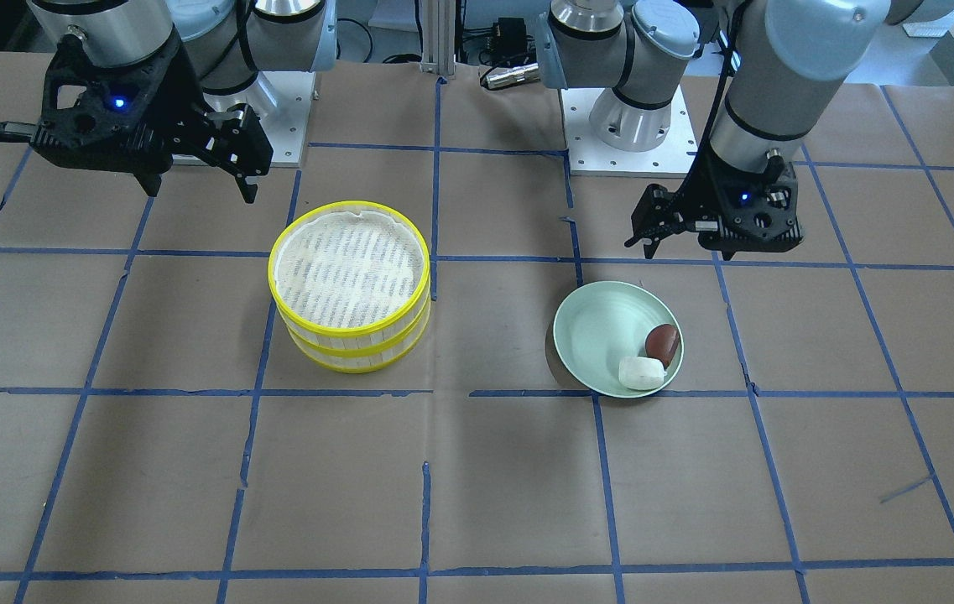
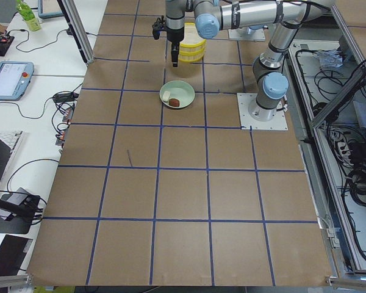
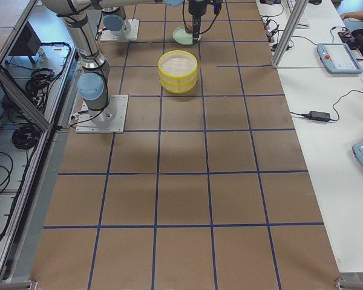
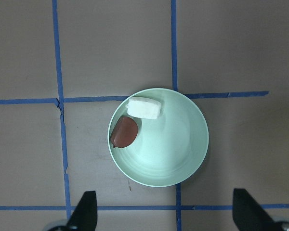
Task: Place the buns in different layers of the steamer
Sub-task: 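Move the left gripper toward the green bowl while the right gripper waits, then grasp the white bun with the left gripper while the right reaches the steamer rim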
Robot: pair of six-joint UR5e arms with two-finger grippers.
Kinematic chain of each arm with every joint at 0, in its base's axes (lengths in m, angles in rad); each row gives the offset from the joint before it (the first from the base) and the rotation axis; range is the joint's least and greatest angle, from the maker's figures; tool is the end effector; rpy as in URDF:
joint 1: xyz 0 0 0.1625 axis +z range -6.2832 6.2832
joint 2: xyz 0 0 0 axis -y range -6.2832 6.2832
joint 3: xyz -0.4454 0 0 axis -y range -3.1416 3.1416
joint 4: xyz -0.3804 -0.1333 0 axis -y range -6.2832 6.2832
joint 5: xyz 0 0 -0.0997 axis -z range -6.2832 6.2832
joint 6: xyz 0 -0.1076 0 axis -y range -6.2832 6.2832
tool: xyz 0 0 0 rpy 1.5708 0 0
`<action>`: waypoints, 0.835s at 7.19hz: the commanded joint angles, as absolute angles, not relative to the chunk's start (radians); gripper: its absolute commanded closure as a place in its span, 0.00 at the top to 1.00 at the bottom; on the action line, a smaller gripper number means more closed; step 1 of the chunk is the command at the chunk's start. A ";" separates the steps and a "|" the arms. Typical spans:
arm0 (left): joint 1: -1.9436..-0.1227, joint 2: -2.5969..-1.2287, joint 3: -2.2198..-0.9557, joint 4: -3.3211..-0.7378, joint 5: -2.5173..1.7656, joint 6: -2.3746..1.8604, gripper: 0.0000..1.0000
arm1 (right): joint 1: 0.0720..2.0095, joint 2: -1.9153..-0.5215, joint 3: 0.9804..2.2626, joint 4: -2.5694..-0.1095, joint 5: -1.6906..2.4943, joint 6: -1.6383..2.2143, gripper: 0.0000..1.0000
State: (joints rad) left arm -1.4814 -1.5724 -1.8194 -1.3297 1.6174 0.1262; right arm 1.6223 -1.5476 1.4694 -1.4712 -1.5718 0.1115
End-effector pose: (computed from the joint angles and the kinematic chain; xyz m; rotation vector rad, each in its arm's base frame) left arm -0.0860 -0.4776 0.4053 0.0573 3.0956 0.0218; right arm 0.1581 -0.4794 0.5278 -0.0941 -3.1373 -0.0333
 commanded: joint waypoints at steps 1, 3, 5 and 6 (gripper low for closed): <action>-1.474 -1.720 -1.955 -1.056 1.615 0.121 1.00 | 1.621 -1.551 1.500 -1.445 -1.575 0.117 1.00; -1.474 -1.782 -1.945 -1.037 1.609 0.121 1.00 | 1.621 -1.585 1.576 -1.407 -1.562 0.118 1.00; -1.474 -1.844 -1.945 -0.963 1.609 0.121 1.00 | 1.626 -1.592 1.784 -1.648 -1.559 0.114 0.97; -1.474 -1.864 -1.944 -0.934 1.608 0.123 1.00 | 1.628 -1.592 1.893 -1.801 -1.569 0.109 0.97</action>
State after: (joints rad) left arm -1.4742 -1.8331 -1.9459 -0.9687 1.6089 0.1215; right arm 1.6242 -1.5899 1.7606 -1.6314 -1.5629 0.1133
